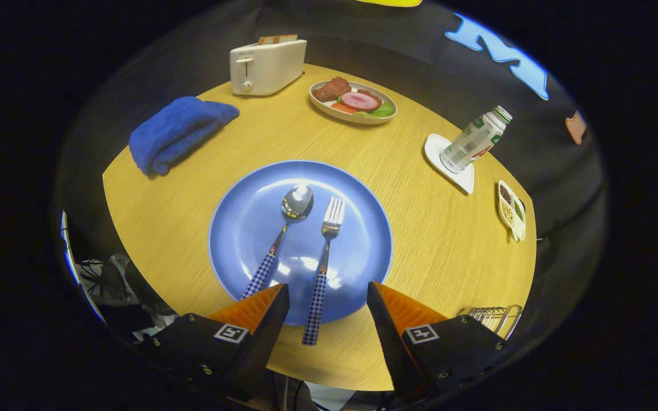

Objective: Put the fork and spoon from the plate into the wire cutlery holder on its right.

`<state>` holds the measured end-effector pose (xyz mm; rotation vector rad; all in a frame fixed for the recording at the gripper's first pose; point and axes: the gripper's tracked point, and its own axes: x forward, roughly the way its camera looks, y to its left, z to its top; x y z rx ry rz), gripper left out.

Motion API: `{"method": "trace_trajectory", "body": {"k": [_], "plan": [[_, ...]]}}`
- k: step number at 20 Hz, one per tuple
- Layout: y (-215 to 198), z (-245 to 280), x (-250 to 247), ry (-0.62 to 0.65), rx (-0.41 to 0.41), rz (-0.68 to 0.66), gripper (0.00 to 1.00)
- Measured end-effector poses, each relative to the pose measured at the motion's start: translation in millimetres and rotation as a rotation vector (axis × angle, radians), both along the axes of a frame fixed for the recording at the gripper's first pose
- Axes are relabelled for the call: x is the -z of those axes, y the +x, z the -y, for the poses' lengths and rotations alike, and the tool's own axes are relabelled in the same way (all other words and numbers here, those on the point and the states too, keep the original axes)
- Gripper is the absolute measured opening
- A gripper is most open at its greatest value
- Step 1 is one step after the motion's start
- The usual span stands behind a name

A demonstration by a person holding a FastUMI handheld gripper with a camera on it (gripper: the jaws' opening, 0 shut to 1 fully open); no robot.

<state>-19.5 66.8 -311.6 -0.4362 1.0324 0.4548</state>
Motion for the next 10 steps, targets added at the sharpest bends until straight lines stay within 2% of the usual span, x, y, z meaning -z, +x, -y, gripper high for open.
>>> {"method": "trace_trajectory", "body": {"k": [1,2,3,4,5,6,8,9,10], "plan": [[-1.4,0.2,4.4,-0.012,-0.008,-0.020,0.85],[-4.1,0.7,11.3,-0.024,-0.018,-0.048,0.66],[-6.1,1.0,15.4,-0.039,-0.028,-0.075,0.58],[-7.8,1.9,21.8,-0.057,-0.037,-0.105,0.41],[-10.7,5.5,24.4,-0.091,-0.049,-0.135,0.35],[-14.3,8.1,26.8,-0.121,-0.060,-0.165,0.35],[-23.9,18.5,37.9,-0.140,-0.067,-0.191,0.19],[-13.5,8.5,32.0,-0.146,-0.074,-0.218,0.12],[-13.4,8.6,31.2,-0.161,-0.083,-0.244,0.11]]}}
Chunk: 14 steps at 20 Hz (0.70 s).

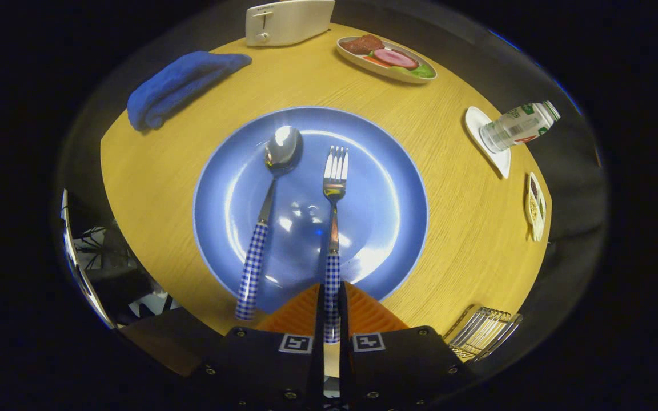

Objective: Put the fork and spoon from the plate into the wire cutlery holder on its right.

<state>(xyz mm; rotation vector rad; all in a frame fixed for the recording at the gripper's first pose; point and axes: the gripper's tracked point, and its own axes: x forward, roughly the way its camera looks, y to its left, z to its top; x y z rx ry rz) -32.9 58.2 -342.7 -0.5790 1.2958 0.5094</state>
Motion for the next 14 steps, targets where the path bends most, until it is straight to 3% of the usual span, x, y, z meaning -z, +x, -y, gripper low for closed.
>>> {"method": "trace_trajectory", "body": {"k": [4,8,11,14], "plan": [[3.2,1.8,-4.4,-0.031,-0.045,-0.027,0.11],[7.3,12.5,-40.2,-0.030,-0.112,0.023,0.11],[8.7,30.4,-65.2,-0.021,-0.107,0.065,0.11],[8.0,36.5,-60.1,-0.004,-0.091,0.047,0.11]]}}
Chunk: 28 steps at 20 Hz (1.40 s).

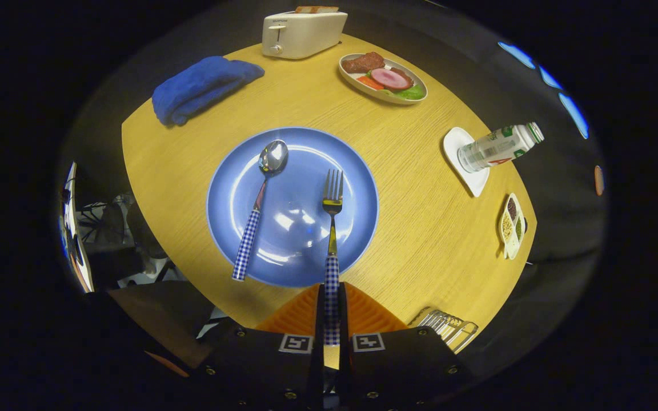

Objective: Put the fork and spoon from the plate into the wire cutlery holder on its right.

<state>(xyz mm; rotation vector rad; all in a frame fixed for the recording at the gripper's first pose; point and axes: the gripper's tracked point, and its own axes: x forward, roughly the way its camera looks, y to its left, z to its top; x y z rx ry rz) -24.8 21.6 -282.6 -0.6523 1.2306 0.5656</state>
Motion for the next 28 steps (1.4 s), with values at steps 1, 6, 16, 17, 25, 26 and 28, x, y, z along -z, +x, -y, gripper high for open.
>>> {"method": "trace_trajectory", "body": {"k": [1,6,16,17,25,26,28], "plan": [[2.1,0.3,-3.5,0.008,-0.003,0.010,0.11],[6.5,26.7,-34.0,0.037,0.037,0.061,0.11],[-1.3,108.9,-98.3,0.041,0.157,0.135,0.11],[-2.1,121.9,-103.8,0.031,0.172,0.145,0.11],[-34.9,204.0,-114.2,-0.047,0.293,0.113,0.11],[-39.2,208.7,-113.2,-0.051,0.303,0.103,0.11],[-43.1,218.4,-111.0,-0.060,0.322,0.091,0.11]]}}
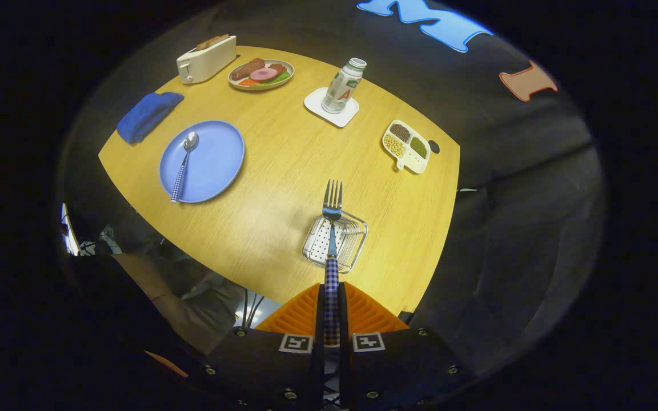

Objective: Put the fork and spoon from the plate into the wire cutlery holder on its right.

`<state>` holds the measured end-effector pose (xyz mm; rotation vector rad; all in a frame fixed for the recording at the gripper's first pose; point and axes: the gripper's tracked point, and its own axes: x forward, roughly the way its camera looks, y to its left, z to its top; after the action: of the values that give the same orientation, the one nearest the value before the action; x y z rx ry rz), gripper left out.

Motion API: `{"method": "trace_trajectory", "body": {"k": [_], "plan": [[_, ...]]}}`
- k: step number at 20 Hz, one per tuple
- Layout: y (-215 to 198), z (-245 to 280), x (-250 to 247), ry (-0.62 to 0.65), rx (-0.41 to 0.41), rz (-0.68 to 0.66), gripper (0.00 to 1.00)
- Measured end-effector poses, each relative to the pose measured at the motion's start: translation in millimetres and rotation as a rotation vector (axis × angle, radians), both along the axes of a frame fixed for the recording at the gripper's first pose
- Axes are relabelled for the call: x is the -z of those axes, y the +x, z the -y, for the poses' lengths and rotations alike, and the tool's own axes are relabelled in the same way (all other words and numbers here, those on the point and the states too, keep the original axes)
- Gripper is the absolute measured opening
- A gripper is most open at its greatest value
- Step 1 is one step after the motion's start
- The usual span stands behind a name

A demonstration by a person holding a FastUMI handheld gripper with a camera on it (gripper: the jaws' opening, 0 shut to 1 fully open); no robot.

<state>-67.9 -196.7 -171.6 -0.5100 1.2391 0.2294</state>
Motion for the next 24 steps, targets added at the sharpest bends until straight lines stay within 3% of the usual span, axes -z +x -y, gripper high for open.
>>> {"method": "trace_trajectory", "body": {"k": [12,24], "plan": [[-7.7,32.1,38.4,-0.097,-0.019,-0.186,0.11],[21.3,30.2,95.6,-0.160,-0.119,-0.342,0.11]]}}
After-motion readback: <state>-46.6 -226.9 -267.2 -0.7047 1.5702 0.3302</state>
